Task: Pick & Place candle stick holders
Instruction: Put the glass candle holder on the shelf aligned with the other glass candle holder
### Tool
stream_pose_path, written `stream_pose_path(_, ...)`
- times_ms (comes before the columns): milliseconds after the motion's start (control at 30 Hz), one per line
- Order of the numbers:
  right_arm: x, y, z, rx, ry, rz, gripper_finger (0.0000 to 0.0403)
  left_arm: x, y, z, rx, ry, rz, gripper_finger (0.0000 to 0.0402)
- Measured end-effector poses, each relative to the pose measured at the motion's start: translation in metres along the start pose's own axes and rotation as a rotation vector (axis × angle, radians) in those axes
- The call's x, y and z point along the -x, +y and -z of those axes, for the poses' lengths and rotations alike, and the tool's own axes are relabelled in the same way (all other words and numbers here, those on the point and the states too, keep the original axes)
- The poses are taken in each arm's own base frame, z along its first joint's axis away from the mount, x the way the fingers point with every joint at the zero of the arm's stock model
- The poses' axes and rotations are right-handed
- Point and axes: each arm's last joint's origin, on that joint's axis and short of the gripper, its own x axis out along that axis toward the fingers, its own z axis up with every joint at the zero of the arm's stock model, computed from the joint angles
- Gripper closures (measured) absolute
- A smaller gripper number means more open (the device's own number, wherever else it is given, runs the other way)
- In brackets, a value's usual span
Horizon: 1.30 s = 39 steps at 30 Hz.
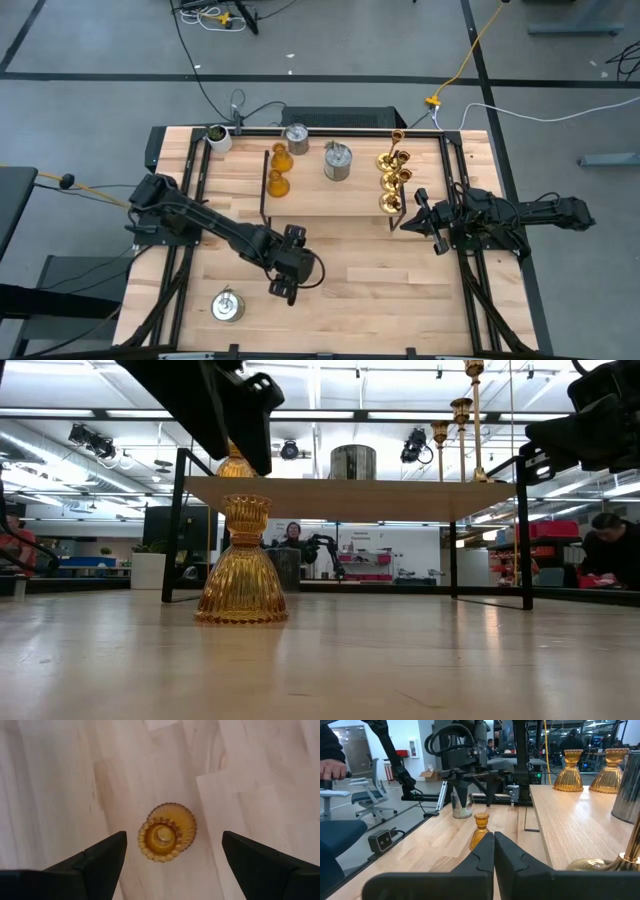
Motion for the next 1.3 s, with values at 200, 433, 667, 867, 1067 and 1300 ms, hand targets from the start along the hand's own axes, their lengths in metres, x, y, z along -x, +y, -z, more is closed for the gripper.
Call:
stream_pose_path(200,0.0,0.0,0.0,0.0,0.0,0.0,0.0389,-0.011,-0.008,0.002,-0.015,0.046,0.038,0.0067)
stream_pose_path(433,0.0,0.0,0.0,0.0,0.0,0.001,0.0389,-0.014,-0.016,0.003,-0.046,0.051,0.042,0.0067)
stream_pose_path(667,0.0,0.0,0.0,0.0,0.0,0.0,0.0389,-0.021,-0.016,0.003,-0.046,0.067,0.038,0.0067)
stream_pose_path(867,0.0,0.0,0.0,0.0,0.0,0.0,0.0389,-0.031,-0.018,0.004,-0.05,0.088,0.038,0.0067)
stream_pose_path(1067,0.0,0.0,0.0,0.0,0.0,0.0,0.0389,-0.033,-0.018,0.004,-0.051,0.091,0.024,0.0068)
stream_pose_path(1300,0.0,0.0,0.0,0.0,0.0,0.001,0.0389,-0.033,-0.018,0.004,-0.052,0.09,0.011,0.0088)
